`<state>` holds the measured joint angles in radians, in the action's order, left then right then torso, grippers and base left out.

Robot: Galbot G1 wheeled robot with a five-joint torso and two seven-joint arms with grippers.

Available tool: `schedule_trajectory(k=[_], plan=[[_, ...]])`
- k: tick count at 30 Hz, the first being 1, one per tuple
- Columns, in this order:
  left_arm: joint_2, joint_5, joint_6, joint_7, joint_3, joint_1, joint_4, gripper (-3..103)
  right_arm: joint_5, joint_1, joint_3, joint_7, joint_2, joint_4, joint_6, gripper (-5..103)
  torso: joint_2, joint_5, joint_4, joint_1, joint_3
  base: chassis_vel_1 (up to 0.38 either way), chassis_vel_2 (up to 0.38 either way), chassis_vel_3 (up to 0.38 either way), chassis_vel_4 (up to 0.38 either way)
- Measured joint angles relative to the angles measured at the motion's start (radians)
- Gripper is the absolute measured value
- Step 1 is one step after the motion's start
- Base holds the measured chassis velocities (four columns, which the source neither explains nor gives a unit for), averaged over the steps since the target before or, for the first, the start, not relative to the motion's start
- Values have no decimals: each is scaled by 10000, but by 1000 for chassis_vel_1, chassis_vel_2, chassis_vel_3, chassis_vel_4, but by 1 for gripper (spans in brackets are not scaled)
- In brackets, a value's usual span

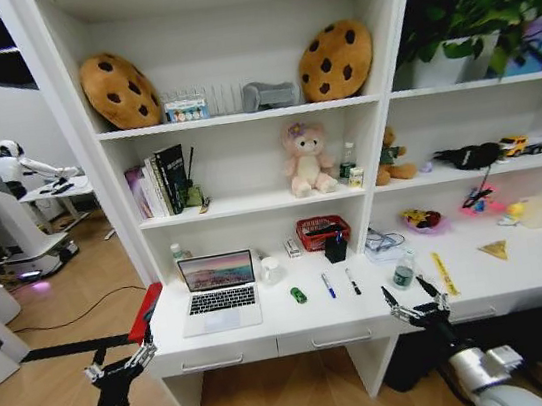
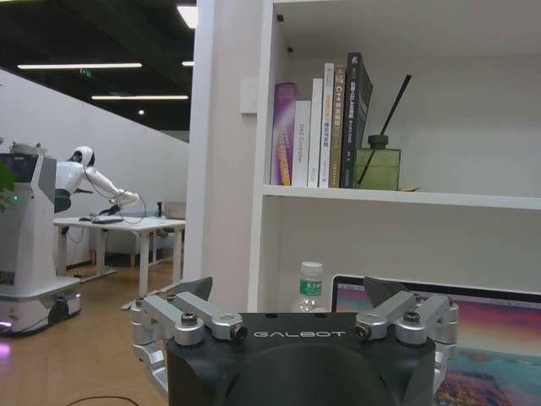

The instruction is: Organize the objects on the table.

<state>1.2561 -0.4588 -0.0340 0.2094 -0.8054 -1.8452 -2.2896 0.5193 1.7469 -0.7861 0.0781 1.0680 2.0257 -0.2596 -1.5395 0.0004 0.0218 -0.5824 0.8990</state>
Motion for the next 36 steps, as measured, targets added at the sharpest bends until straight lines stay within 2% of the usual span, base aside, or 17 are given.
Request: schedule_trajectory(k=[24, 27, 29, 31, 33, 35, 36], plan=[[31, 44, 48, 68, 39, -27, -26, 100, -447, -102, 104, -378, 200, -355, -134, 100, -3, -3, -1, 6, -1, -167, 165, 164, -168], [-45, 49, 149, 93, 29, -21, -30, 100, -487, -148, 158, -453, 214, -424, -223, 100, 5, -3, -9, -12, 4, -177, 195, 150, -144], [-72, 49, 184, 96, 15, -22, -39, 100, -518, -146, 163, -467, 214, -436, -224, 100, 5, -3, -6, -11, 4, -132, 108, 48, -48], [-139, 57, 266, 96, -1, -43, -77, 100, -556, -136, 167, -492, 227, -455, -223, 100, 2, -10, 7, -2, 0, -53, 54, 5, -39], [-187, 93, 324, 96, -9, -64, -110, 101, -571, -136, 177, -499, 247, -464, -220, 100, 2, -7, 1, -1, 1, 0, 0, 0, 0], [-475, 412, 614, 61, -62, -123, -198, 94, -668, -128, 241, -515, 368, -471, -212, 100, -6, -6, -5, 16, -5, 46, -42, -39, 55], [-475, 412, 614, 61, -62, -123, -198, 94, -668, -128, 241, -515, 368, -471, -212, 100, -6, -6, -5, 16, -5, 63, -37, -29, 69]])
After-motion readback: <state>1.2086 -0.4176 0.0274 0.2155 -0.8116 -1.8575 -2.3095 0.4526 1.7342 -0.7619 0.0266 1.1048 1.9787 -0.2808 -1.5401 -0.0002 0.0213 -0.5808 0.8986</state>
